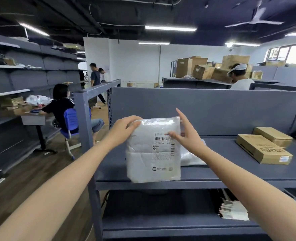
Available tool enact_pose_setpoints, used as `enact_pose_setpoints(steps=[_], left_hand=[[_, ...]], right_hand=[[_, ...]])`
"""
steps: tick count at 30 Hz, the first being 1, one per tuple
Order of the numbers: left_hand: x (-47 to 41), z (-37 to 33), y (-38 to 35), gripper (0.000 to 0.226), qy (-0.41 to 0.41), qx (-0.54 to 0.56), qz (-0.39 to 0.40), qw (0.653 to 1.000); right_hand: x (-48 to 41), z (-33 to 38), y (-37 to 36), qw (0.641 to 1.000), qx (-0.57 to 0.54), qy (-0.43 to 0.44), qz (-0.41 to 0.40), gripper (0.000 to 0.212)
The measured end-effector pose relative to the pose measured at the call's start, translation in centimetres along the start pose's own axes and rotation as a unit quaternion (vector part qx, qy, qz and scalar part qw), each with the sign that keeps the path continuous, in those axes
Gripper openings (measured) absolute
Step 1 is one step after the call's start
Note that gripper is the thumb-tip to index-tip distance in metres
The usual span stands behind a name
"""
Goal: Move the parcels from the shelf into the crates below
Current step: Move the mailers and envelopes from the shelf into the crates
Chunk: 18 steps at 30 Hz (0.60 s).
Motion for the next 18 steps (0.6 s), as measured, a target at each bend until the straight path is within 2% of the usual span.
enact_pose_setpoints(steps=[3, 6, 9, 11, 14, 18], left_hand=[[0.0, 0.5, 1.0, 0.022, 0.036, 0.049, -0.044, 0.997], [0.2, 1.0, 1.5, 0.023, 0.052, 0.067, -0.059, 0.995], [0.8, 1.3, 1.9, 0.030, 0.068, 0.068, -0.100, 0.990], [1.7, 1.6, 1.7, 0.045, 0.113, 0.100, -0.119, 0.981], [4.4, 1.8, 0.2, 0.065, 0.158, 0.205, -0.067, 0.964], [7.9, 1.0, -2.8, 0.070, 0.116, 0.145, 0.041, 0.982]], right_hand=[[1.2, 0.1, -0.3, 0.992, -0.088, -0.061, 0.060, 0.070], [1.9, -0.1, -0.6, 0.992, -0.073, -0.075, 0.071, 0.067], [2.2, -0.4, -1.0, 0.989, -0.091, -0.109, 0.036, 0.063], [2.0, -0.6, -0.9, 0.988, -0.084, -0.127, -0.023, 0.058], [2.1, -1.5, -0.7, 0.981, -0.099, -0.143, -0.080, 0.057], [2.6, -2.6, -1.3, 0.972, -0.125, -0.180, -0.087, 0.054]])
Point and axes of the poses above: each hand's wrist, its own x-axis away from the middle knuckle, its own y-axis out of the back of the hand, z = x × y, the point moved 7 cm from there along -x, towards the middle knuckle, and after that the axes turned 14 degrees about -z, right-handed, at the moved point
